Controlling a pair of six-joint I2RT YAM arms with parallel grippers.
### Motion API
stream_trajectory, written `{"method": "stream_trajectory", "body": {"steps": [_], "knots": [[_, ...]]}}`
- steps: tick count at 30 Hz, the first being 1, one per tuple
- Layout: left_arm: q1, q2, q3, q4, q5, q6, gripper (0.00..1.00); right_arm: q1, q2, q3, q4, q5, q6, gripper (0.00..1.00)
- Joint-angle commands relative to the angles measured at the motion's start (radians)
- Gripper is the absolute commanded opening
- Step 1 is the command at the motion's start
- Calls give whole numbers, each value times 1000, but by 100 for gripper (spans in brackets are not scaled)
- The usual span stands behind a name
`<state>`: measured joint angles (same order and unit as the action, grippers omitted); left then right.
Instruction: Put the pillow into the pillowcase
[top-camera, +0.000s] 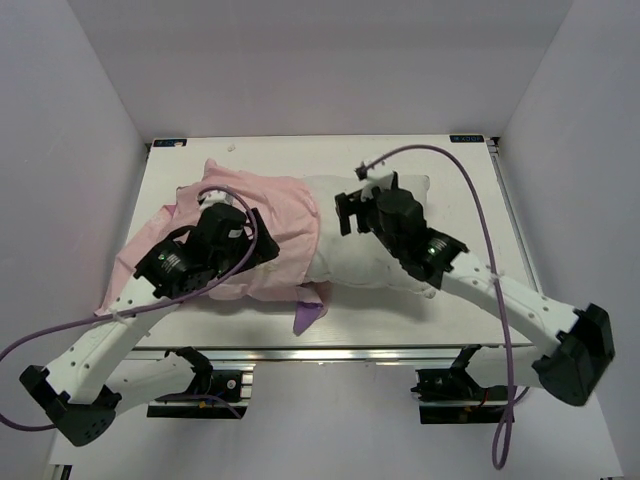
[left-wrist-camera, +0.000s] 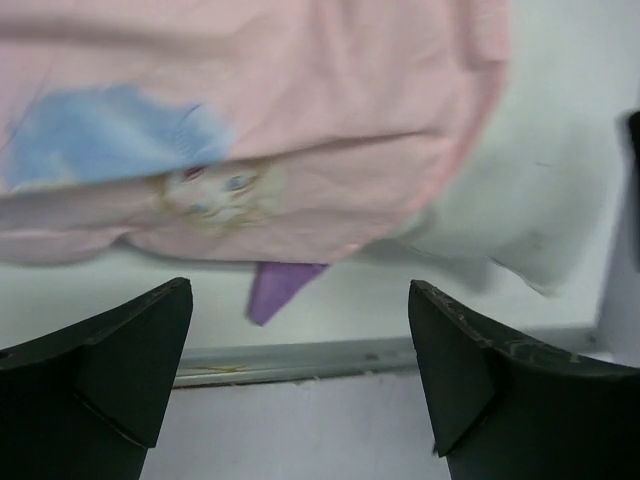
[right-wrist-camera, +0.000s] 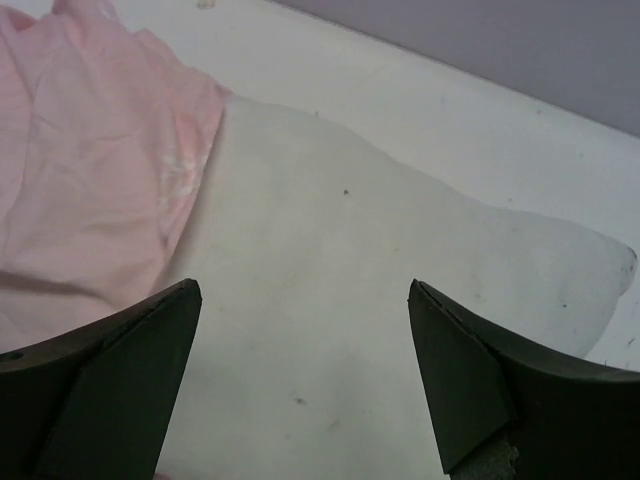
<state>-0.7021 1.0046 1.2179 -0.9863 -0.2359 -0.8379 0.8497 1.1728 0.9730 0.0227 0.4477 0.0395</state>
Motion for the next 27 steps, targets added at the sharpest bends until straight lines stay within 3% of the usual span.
{"method": "stream_trajectory", "body": {"steps": [1,3,8,16,21,27], "knots": [[32,41,-86,-97,-180,-159,98,-35,164,183,-125,-102,0,89],[111,49,-133,-28,-158,-147,98,-60,235,251,-176,-125,16,89],[341,126,-257,280,62,25,98,-178,393,369,-230,-283,77,89],[381,350,-169,556,173,276,98,-250,472,300,-216,-492,141,89],[388,512,-35,611,271,405,96,-248,472,248,-173,-592,181,89],[389,543,95,575,251,500,98,-201,443,309,-211,-487,59,89]]}}
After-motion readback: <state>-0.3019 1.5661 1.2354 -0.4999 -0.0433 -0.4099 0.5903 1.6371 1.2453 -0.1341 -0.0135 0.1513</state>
